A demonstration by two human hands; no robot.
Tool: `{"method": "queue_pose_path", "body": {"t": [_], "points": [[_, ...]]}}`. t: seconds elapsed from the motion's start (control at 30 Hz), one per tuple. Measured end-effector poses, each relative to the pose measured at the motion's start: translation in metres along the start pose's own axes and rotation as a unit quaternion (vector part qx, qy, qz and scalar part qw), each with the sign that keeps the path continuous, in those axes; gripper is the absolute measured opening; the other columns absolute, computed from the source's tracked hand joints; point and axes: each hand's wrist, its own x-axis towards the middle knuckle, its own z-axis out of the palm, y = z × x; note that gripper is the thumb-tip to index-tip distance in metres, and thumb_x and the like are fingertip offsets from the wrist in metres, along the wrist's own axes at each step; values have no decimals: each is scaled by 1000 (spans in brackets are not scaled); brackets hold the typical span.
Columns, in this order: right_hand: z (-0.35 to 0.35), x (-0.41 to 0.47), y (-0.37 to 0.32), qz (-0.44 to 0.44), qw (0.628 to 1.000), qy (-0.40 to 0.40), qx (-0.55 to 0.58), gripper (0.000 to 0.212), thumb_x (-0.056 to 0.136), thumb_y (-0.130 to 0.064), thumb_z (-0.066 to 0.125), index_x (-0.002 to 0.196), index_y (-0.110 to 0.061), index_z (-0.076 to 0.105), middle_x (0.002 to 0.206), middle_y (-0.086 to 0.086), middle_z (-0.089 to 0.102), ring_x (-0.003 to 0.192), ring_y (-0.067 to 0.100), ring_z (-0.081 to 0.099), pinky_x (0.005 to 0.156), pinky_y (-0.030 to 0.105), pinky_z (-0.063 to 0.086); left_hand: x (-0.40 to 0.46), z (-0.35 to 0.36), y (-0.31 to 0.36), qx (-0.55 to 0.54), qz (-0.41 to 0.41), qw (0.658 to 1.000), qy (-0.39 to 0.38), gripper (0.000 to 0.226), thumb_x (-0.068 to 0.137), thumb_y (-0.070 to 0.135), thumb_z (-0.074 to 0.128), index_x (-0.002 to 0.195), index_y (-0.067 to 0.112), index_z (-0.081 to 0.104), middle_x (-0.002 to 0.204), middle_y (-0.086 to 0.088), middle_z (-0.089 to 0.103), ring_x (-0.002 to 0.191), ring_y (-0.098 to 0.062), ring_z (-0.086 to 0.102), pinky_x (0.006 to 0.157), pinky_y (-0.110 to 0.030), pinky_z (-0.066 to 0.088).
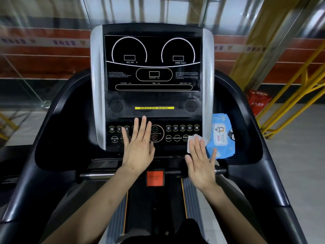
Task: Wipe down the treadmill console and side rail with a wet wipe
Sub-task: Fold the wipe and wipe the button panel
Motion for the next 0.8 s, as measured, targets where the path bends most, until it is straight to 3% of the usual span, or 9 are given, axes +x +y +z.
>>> {"method": "queue_pose_path", "body": {"t": [0.07,0.13,0.23,0.33,0.5,0.7,0.8], "points": [[2,5,-17,-5,1000,-5,17,63,108,-54,4,164,-34,-14,173,-14,-20,159,11,-19,125,61,-14,-1,2,3,-6,0,1000,1,76,101,28,50,166,14,12,175,-3,-7,160,-23,-14,124,-71,2],[3,11,-37,-65,998,-26,2,63,109,-52,9,164,-34,-14,172,-14,-20,159,11,-21,125,62,-15,-1,3,5,-7,1,1000,4,77,101,28,51,166,14,12,175,-3,-7,160,-23,-14,124,-70,1],[0,19,-36,-142,988,-27,-51,63,110,-53,11,165,-31,-10,173,-13,-17,160,10,-15,125,67,-4,1,4,8,-11,0,1000,6,78,100,27,53,165,15,13,175,-4,-6,161,-24,-13,124,-70,1],[-9,27,-7,-83,995,11,-56,64,109,-56,12,166,-32,-7,175,-12,-10,161,11,-9,125,68,-5,1,5,9,-10,-2,1000,10,78,99,25,55,165,14,15,175,-5,-5,161,-25,-12,124,-71,2],[-17,42,-12,2,999,47,-14,66,109,-55,13,165,-30,-11,173,-11,-18,160,11,-17,126,60,-13,1,4,9,-14,-5,1000,14,78,99,24,54,165,14,14,176,-3,-4,161,-25,-13,125,-69,-1],[-8,55,-64,-113,991,23,-69,67,110,-56,14,167,-25,-6,175,-5,-15,160,16,-15,128,62,-4,4,-1,3,-7,-6,1000,22,76,100,27,52,165,15,16,176,-2,-1,161,-22,-12,124,-71,0],[-11,55,-40,-96,991,41,-83,66,110,-56,18,167,-29,-4,175,-9,-8,161,12,-10,127,63,-2,7,-2,-2,3,-16,999,28,77,100,28,52,165,14,14,176,-2,-2,161,-20,-11,122,-74,1]]}}
